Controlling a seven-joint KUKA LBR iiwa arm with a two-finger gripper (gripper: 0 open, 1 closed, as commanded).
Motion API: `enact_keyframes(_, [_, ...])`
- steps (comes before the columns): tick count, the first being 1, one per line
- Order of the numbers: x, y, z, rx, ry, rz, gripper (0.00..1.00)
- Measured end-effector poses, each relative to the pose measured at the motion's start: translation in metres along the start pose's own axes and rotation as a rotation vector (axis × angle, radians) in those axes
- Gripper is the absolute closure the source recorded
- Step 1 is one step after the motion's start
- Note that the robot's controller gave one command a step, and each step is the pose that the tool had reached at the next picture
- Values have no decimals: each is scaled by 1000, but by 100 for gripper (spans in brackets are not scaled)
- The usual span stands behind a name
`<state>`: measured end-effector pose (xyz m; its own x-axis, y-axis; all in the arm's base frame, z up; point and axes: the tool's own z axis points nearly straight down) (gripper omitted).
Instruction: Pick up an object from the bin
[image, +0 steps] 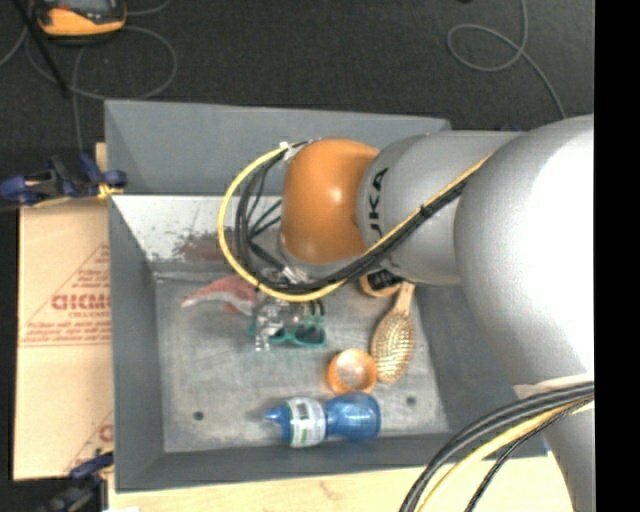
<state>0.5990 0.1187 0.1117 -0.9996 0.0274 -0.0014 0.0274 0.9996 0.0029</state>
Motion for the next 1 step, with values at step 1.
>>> enact_keyframes(1, [-16,-17,-122,2,-3,-19,100])
